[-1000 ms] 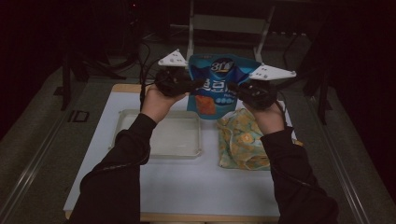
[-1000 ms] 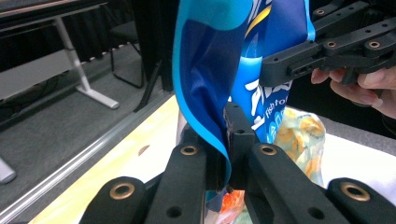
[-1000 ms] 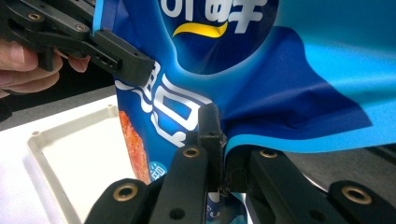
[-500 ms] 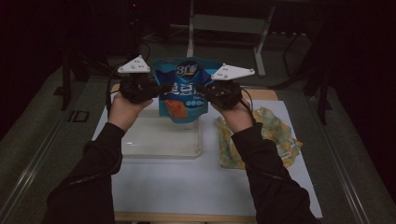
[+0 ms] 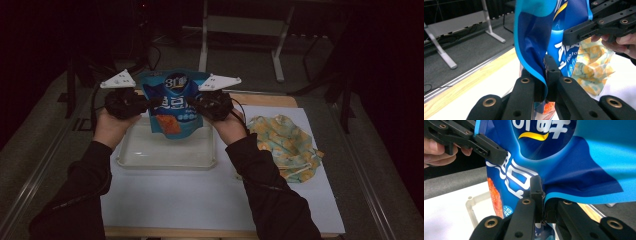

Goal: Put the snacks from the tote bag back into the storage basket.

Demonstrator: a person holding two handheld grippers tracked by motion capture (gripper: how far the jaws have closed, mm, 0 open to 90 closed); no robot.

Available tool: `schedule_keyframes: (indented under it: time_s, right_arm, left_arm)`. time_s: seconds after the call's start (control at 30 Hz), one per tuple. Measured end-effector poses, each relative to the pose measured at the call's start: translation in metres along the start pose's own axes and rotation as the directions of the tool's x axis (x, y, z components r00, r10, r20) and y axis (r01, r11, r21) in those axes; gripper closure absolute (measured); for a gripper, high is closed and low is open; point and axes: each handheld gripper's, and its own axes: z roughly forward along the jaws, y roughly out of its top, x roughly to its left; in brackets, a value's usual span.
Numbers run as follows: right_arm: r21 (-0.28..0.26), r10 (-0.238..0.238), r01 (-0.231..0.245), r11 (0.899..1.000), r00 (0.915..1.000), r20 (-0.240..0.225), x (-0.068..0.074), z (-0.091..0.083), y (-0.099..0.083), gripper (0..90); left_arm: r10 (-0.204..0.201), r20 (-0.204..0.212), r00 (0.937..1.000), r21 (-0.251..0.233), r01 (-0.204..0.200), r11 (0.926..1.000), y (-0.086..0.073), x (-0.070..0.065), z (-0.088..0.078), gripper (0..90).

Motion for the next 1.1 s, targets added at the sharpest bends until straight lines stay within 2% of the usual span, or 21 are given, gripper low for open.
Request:
schedule_keyframes:
  time_s: [0.27,0.33,0.47,0.53,0.8,0.97,1.1]
  right_arm:
    - [0.018,0.008,-0.008,1.0,0.9999,-0.011,0.007,0.019,-0.012,88.3]
    - [0.024,0.016,-0.015,1.0,0.9998,-0.01,0.008,0.023,-0.017,88.3]
    - [0.034,0.031,-0.03,0.999,0.9995,-0.012,0.009,0.032,-0.028,88.3]
    - [0.039,0.038,-0.038,0.999,0.9992,-0.009,0.011,0.036,-0.033,88.3]
    - [0.058,0.043,-0.044,0.997,0.999,0.006,0.013,0.052,-0.052,88.4]
    - [0.073,0.065,-0.064,0.995,0.9979,0.001,0.012,0.061,-0.066,88.4]
    - [0.075,0.071,-0.071,0.995,0.9975,-0.002,0.012,0.063,-0.071,88.4]
  left_arm:
    - [-0.024,0.001,0.9997,0.003,0.024,0.9997,-0.022,0.008,0.002,88.3]
    - [-0.039,0.004,0.9992,0.003,0.039,0.9993,-0.03,0.011,0.005,88.3]
    - [-0.037,-0.001,0.9993,0.014,0.037,0.9992,-0.043,0.014,0.01,88.2]
    - [-0.049,0.005,0.9988,0.021,0.049,0.9986,-0.049,0.017,0.013,88.2]
    - [-0.066,0.024,0.9975,0.021,0.066,0.9976,-0.072,0.027,0.026,88.2]
    - [-0.049,0.039,0.998,0.04,0.048,0.998,-0.083,0.032,0.032,88.0]
    - [-0.052,0.045,0.9977,0.039,0.05,0.998,-0.088,0.033,0.036,87.8]
